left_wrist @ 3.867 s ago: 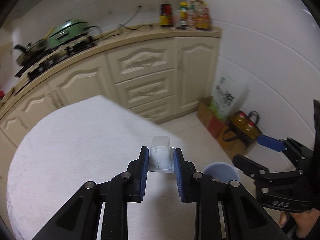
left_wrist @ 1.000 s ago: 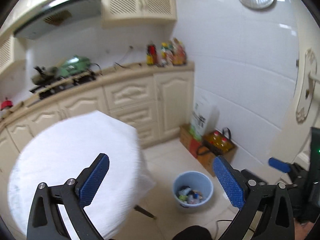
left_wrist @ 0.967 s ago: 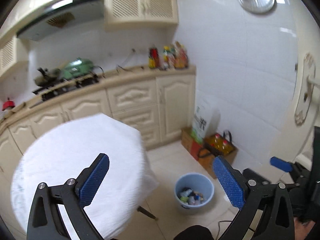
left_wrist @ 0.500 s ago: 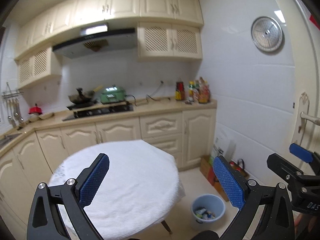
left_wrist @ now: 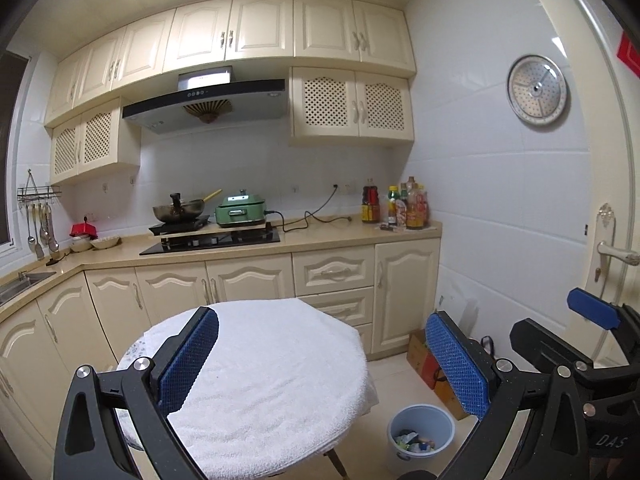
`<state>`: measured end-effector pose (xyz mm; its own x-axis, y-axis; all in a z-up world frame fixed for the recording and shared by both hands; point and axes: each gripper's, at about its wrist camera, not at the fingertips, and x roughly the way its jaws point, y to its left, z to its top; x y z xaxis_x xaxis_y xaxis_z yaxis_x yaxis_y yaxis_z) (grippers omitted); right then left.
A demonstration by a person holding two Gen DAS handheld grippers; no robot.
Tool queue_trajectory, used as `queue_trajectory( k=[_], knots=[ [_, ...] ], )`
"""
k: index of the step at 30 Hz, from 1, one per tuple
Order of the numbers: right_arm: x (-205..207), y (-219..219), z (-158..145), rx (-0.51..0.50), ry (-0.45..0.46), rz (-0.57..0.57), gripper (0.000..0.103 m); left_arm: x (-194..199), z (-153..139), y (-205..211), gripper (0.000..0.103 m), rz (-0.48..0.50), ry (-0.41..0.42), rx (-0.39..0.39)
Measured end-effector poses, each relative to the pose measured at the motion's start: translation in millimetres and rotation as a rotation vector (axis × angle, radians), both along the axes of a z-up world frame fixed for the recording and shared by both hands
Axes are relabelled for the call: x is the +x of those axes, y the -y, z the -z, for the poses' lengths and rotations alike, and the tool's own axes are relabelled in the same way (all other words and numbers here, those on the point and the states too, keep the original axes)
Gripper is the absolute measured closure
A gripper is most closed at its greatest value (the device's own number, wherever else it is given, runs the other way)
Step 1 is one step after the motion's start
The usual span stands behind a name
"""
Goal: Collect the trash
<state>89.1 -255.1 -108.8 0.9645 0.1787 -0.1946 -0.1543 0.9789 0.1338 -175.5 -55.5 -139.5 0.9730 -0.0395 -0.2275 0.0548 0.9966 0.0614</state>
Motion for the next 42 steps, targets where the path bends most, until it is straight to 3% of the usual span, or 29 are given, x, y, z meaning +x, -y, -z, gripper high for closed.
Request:
queue_trajectory(
  k=[11, 42],
  knots=[
    [0.0, -1.1, -0.8, 0.006, 0.003, -0.011, 0.0, 53.6, -14.5, 0.4, 0.001, -0.037, 0.013, -0.006],
    [4.1, -2.4, -4.0, 0.014, -0.006, -0.032, 0.0, 86.6, -0.5, -2.3, 0.001, -0.061, 0.02, -0.003]
  ],
)
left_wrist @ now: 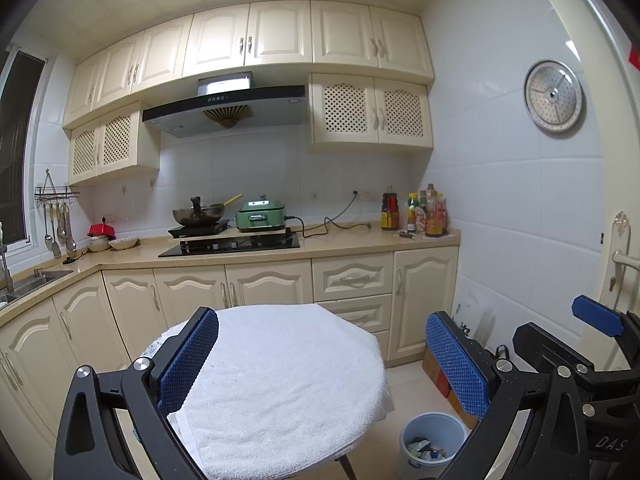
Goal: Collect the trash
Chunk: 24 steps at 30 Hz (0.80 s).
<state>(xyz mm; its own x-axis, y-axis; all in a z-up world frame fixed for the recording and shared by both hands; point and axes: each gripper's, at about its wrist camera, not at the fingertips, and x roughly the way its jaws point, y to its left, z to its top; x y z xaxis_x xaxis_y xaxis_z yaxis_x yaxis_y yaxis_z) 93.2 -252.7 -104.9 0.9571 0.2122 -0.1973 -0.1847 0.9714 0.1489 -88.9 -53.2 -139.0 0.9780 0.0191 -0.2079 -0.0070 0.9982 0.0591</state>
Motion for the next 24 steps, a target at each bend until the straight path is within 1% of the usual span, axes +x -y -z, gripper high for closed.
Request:
queue_trajectory(
  k=[24],
  knots=[
    [1.9, -2.7, -0.4, -0.007, -0.012, 0.01, 0.0, 8.9, 8.2, -20.6, 0.001, 0.015, -0.001, 0.002]
  ],
)
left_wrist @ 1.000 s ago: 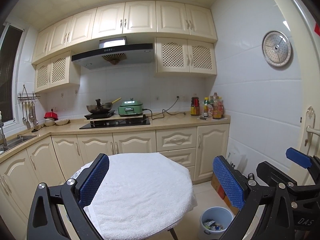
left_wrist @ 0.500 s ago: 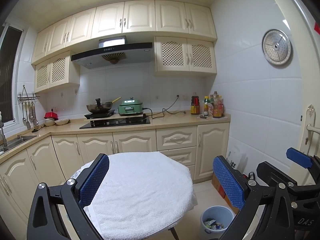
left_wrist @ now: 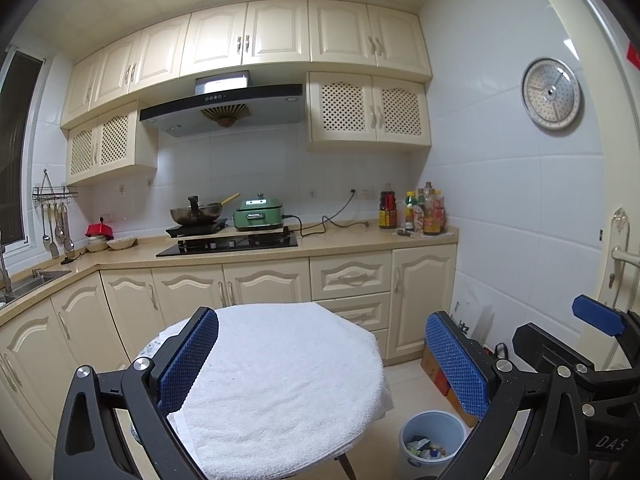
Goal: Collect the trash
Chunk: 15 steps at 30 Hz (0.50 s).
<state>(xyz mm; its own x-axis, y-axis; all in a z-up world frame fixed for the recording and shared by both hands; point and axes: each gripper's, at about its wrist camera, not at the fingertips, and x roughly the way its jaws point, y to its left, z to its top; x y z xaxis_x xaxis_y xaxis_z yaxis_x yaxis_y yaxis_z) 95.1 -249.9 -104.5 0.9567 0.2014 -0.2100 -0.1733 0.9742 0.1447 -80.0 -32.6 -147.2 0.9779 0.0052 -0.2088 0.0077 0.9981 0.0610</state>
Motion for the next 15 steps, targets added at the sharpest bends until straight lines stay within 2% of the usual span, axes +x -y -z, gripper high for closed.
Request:
queue_trajectory(
  k=[15],
  knots=[
    [0.3, -1.4, 2.5, 0.005, -0.009, -0.001, 0.0, 2.0, 3.0, -15.4, 0.001, 0.004, -0.007, 0.006]
  ],
)
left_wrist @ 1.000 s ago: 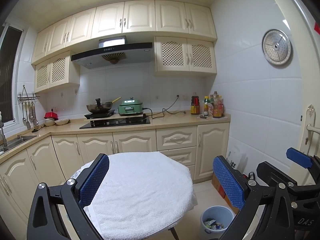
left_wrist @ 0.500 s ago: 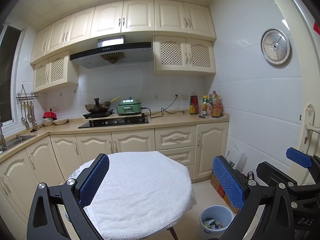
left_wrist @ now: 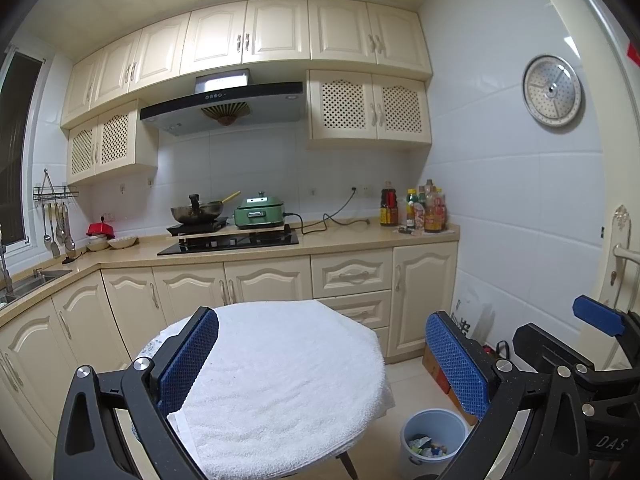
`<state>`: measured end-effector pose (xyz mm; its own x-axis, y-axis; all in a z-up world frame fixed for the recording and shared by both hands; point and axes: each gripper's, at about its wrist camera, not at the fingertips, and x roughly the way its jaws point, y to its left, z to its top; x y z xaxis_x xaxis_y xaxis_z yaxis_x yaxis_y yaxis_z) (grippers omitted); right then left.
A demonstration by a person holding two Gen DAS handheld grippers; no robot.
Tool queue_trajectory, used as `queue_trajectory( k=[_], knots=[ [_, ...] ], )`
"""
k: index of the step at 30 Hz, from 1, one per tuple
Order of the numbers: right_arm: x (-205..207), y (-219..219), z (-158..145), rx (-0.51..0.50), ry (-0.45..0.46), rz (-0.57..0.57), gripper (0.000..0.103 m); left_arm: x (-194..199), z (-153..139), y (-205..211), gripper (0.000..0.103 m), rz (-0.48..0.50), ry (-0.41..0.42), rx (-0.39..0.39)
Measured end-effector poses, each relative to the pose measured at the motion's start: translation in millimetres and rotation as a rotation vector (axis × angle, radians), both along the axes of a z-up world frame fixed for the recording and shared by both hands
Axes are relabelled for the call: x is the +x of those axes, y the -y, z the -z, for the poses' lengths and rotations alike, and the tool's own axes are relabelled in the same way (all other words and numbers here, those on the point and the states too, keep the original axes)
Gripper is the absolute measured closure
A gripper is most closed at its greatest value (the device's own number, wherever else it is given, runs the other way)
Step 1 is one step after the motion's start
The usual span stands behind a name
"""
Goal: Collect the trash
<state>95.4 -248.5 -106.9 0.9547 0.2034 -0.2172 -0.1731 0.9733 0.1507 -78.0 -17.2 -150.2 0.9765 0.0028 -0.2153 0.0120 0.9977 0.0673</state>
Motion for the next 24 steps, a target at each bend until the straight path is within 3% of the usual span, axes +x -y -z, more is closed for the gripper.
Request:
queue_trajectory(
  k=[15, 24],
  knots=[
    [3.7, -1.3, 4.7, 0.001, -0.01, 0.005, 0.0, 6.6, 3.7, -9.2, 0.001, 0.007, -0.011, -0.003],
    [22.4, -5.1, 15.9, 0.006, -0.019, 0.024, 0.0, 40.2, 13.2, -28.8, 0.001, 0.035, -0.044, -0.023]
  ],
)
